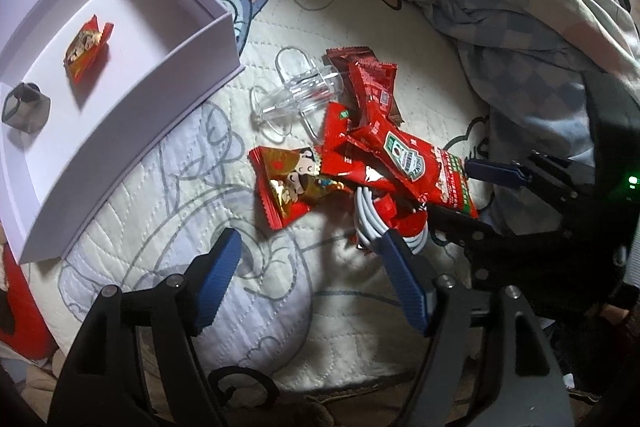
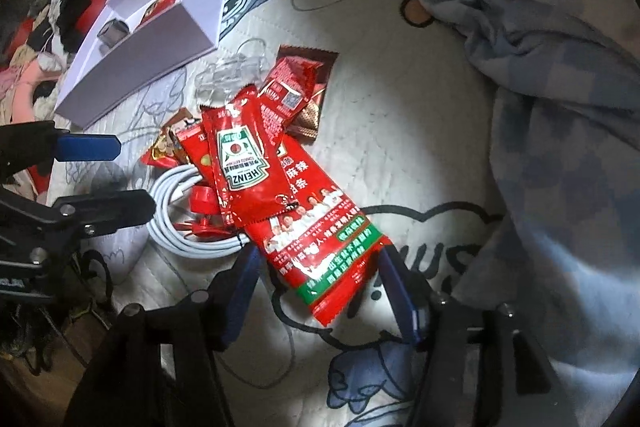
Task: Organize objects
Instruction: 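Grasp the coiled white cable with the left gripper while the right gripper reaches the long red packet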
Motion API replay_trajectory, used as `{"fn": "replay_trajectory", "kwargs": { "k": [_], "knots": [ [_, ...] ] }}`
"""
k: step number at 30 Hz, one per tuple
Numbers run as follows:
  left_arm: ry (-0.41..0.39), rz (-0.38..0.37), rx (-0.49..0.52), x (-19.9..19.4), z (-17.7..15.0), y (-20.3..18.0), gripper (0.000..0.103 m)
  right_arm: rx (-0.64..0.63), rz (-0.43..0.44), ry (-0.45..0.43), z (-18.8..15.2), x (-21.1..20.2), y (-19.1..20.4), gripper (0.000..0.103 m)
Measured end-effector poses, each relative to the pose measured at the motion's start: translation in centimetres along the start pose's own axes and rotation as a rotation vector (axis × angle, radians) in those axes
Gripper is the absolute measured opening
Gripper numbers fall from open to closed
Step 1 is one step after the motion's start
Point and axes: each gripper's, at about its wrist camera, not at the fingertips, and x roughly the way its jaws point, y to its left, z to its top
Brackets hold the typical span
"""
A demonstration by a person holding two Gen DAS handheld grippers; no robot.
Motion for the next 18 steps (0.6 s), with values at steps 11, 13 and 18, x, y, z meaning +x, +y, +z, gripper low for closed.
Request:
{"fn": "replay_trajectory", "kwargs": {
  "k": [11,13,18],
  "knots": [
    [0.015,-0.075,0.031,0.1,-0.4,-1.3,0.071,0.013,-0.037,0.0,-0.5,0.9,-0.1,0.055],
    [0.013,-0.074,0.036,0.3,-0.1,-1.6,0.071,0.005,-0.055,0.008,-0.6,1.0,0.2,0.049],
    [-0.024,-0.1,-0.01,0.4,0.5,-1.9,0.062,0.014,-0.059,0.006,-0.7,0.5,0.4,0.038]
  ]
}}
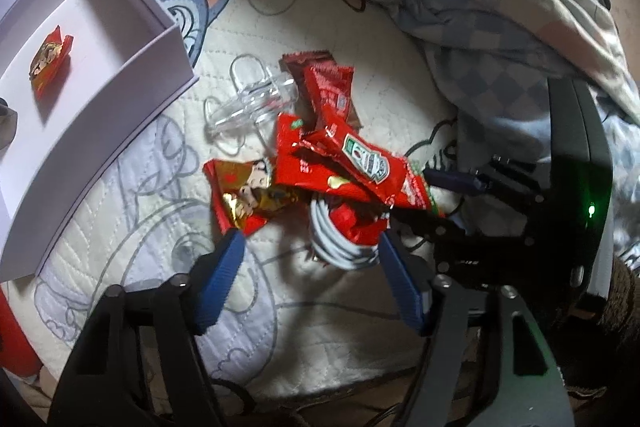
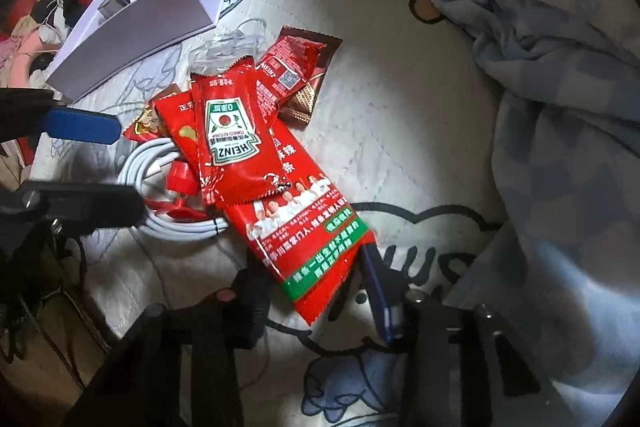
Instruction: Organize objects
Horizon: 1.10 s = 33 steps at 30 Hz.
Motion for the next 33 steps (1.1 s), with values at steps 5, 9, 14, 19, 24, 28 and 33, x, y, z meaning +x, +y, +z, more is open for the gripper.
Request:
{"fn": "replay_trajectory", "kwargs": {
  "k": [5,9,14,19,24,28,33],
  "knots": [
    [0.008,-0.03,-0.021,0.2,0.1,0.4,0.024,0.021,0.0,-0.005,0.0,-0.5,0.2,0.03],
    [0.005,-0.001,-0.004,0.2,0.0,0.4,0.016,0.038,0.001,-0.012,0.0,-0.9,0.2,0.022],
    [0.004,-0.025,-0.045,-0.4,-0.6,1.4,0.014,0.049,-0.001,-0.013,0.1,-1.2,0.3,0.013],
    [-0.009,-0.04,-0.082,-1.4,-1.3,2.3,0.012,0.055,0.019,-0.025,0.1,-1.9,0.9,0.013],
    [-0.047,-0.029,-0.112,-3.3,-1.2,3.3,0.01,0.064,0.059,-0.045,1.0,-3.4,0.8,0.013],
    [-0.043,-0.018,-0.119,-4.0,-1.2,4.1,0.01,0.071,0.094,-0.056,0.9,-3.9,1.9,0.013],
    [0.015,-0.053,-0.125,-3.1,-1.9,4.3,0.011,0.05,0.159,-0.072,1.4,-4.1,3.4,0.015]
  ]
}}
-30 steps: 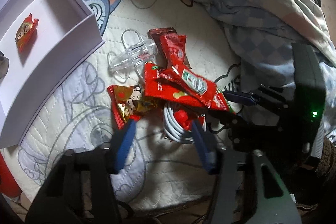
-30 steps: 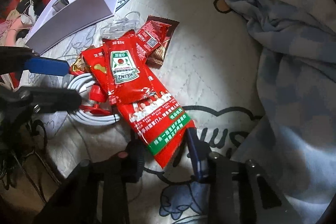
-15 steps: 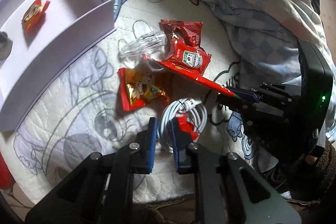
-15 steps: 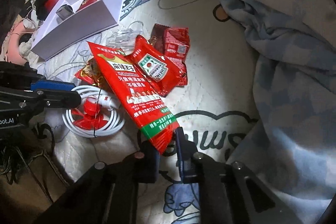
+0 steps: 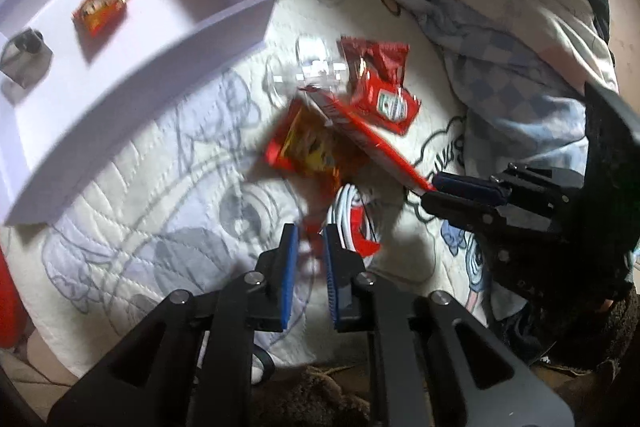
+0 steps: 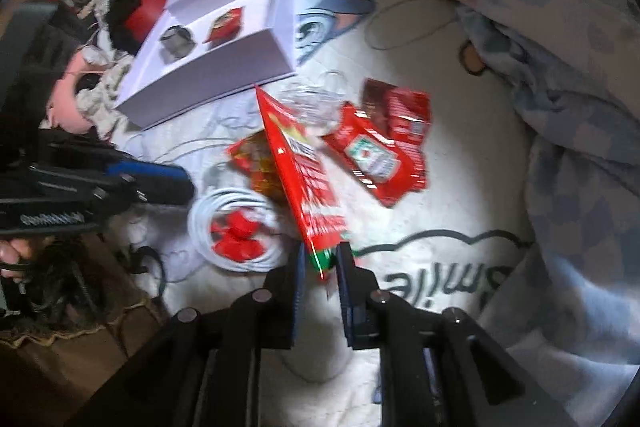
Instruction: Organize objects
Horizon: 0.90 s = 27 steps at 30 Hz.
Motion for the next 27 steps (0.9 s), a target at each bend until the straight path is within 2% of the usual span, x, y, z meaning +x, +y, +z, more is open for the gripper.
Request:
{"fn": "replay_trajectory", "kwargs": {
  "k": [3,5,7,8,11,13,15,20,23,24,27],
  "knots": [
    [0.006,-0.031,-0.013,0.2,0.0,-0.2,0.014,-0.025,0.015,0.006,0.0,0.3,1.1,0.017],
    [0.008,-0.049,-0.015,0.1,0.1,-0.5,0.024,-0.036,0.022,0.01,-0.1,0.4,1.6,0.019],
    [0.01,-0.064,-0.005,0.1,0.1,-0.9,0.041,-0.036,0.018,0.012,-0.3,0.5,1.8,0.023],
    [0.011,-0.074,0.009,0.1,0.0,-1.3,0.046,-0.034,0.011,0.013,-0.4,0.5,1.7,0.023],
    [0.02,-0.063,0.029,0.3,-0.1,-1.9,0.055,-0.012,-0.016,0.006,-0.3,0.6,1.3,0.026],
    [0.03,-0.048,0.042,0.7,-0.2,-2.1,0.056,0.003,-0.03,-0.006,-0.2,0.7,0.9,0.036],
    [0.048,-0.037,0.05,1.3,-0.1,-2.3,0.056,0.007,-0.037,-0.006,0.1,0.9,0.7,0.042],
    [0.05,-0.042,0.012,2.1,0.3,-1.4,0.052,-0.015,-0.042,0.027,0.4,2.0,0.7,0.044],
    [0.048,-0.035,-0.01,2.4,0.3,-0.8,0.028,-0.021,-0.047,0.029,0.4,1.9,0.9,0.044],
    [0.05,-0.021,-0.012,2.6,0.2,-0.7,0.024,-0.021,-0.043,0.029,0.3,1.8,0.9,0.044],
    [0.041,-0.003,0.008,2.6,0.0,-1.0,0.024,-0.019,-0.036,0.029,0.3,1.7,0.9,0.044]
  ]
}}
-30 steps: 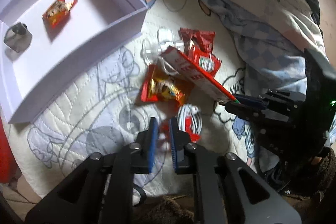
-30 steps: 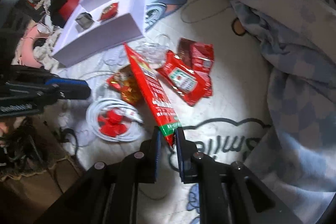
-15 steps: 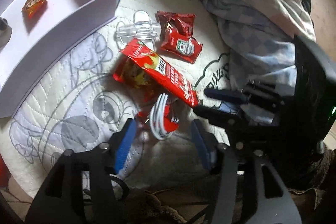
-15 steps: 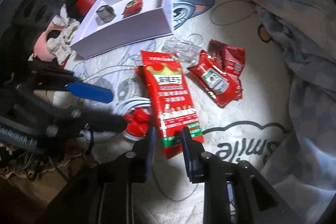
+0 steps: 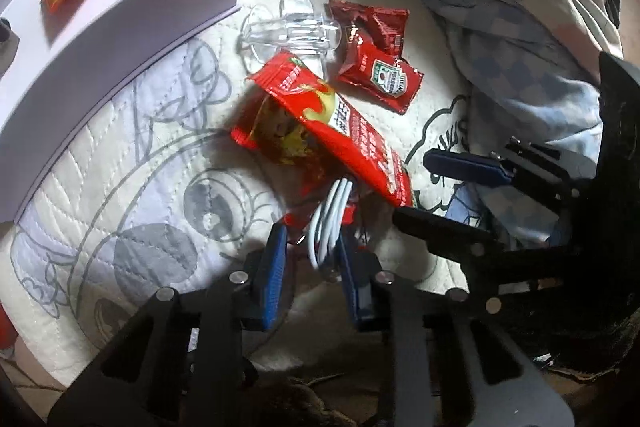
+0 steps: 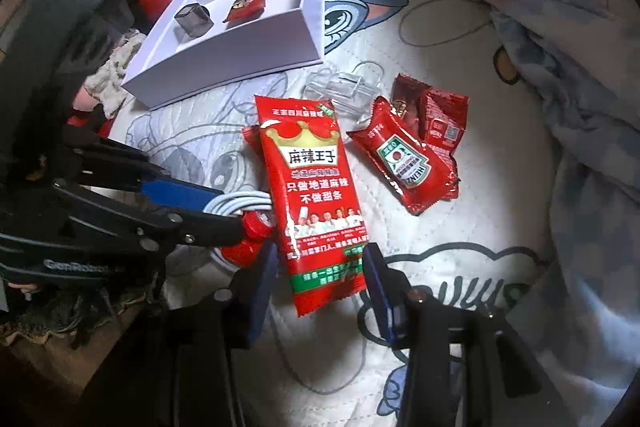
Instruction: Organize objects
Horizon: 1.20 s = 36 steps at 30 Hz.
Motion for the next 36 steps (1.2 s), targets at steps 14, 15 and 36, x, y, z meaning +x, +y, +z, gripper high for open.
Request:
{"fn": "replay_trajectory", "kwargs": {
  "k": [14,15,36],
  "knots": [
    [-0.078,0.069,-0.046,-3.8,-1.0,3.2,0.024,-0.005,0.041,-0.03,0.7,-0.6,1.2,0.044],
    [-0.082,0.07,-0.054,-4.1,-1.2,3.5,0.024,-0.008,0.047,-0.032,0.8,-0.6,1.4,0.044],
    [-0.215,-0.101,-0.041,-8.7,-3.8,4.3,0.023,0.111,0.406,-0.096,2.9,0.9,1.8,0.044]
  ]
}}
